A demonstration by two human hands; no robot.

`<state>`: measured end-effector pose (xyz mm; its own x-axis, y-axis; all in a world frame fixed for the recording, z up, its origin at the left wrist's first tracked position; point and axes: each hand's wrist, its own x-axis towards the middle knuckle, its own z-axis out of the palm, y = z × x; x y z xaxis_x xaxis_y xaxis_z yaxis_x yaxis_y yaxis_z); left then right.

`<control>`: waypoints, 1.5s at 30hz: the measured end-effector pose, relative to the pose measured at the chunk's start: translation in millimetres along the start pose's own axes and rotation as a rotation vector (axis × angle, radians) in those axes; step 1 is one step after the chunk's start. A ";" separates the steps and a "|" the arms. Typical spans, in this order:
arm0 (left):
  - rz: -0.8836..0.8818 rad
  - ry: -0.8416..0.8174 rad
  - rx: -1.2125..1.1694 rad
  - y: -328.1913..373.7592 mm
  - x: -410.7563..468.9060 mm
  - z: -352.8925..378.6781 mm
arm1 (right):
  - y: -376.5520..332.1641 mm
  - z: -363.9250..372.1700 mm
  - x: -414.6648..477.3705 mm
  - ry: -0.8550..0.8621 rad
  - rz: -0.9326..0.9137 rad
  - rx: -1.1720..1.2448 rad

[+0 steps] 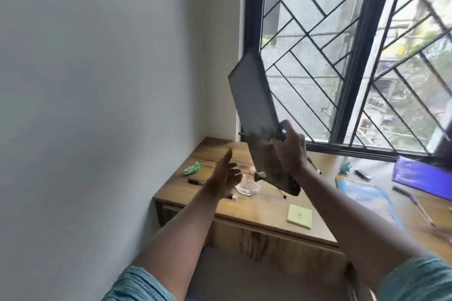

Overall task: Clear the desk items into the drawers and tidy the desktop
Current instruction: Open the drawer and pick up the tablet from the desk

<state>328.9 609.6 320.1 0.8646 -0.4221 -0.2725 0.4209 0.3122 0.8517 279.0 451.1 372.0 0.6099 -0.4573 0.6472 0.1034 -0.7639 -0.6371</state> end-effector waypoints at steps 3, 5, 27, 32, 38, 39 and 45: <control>0.080 -0.044 -0.250 14.3 -8.3 6.7 | 13.4 -30.0 -28.3 0.013 -0.391 -0.304; 0.114 -0.051 -0.432 19.6 -18.3 6.7 | 30.5 -53.9 -43.0 -0.025 -0.630 -0.515; -0.087 -0.084 -0.185 -203.7 -127.6 173.7 | 258.4 -362.4 -194.6 -0.323 0.518 -0.423; -0.194 -0.136 -0.135 -261.2 -160.1 238.9 | 315.1 -431.4 -214.9 -0.221 1.127 -0.195; -0.523 -0.178 0.011 -343.3 -161.6 253.6 | 371.2 -497.2 -272.1 -0.088 1.268 -0.214; -0.560 -0.167 0.084 -355.1 -161.7 254.5 | 378.4 -503.6 -278.4 -0.087 1.282 -0.234; -0.695 -0.128 0.487 -385.3 -163.4 261.4 | 410.7 -524.0 -308.0 -0.142 1.325 -0.227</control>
<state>-46.3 335.9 153.4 0.4037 -0.4842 -0.7763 0.6535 -0.4412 0.6151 -278.1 39.6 130.3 0.2259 -0.8628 -0.4523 -0.7439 0.1470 -0.6519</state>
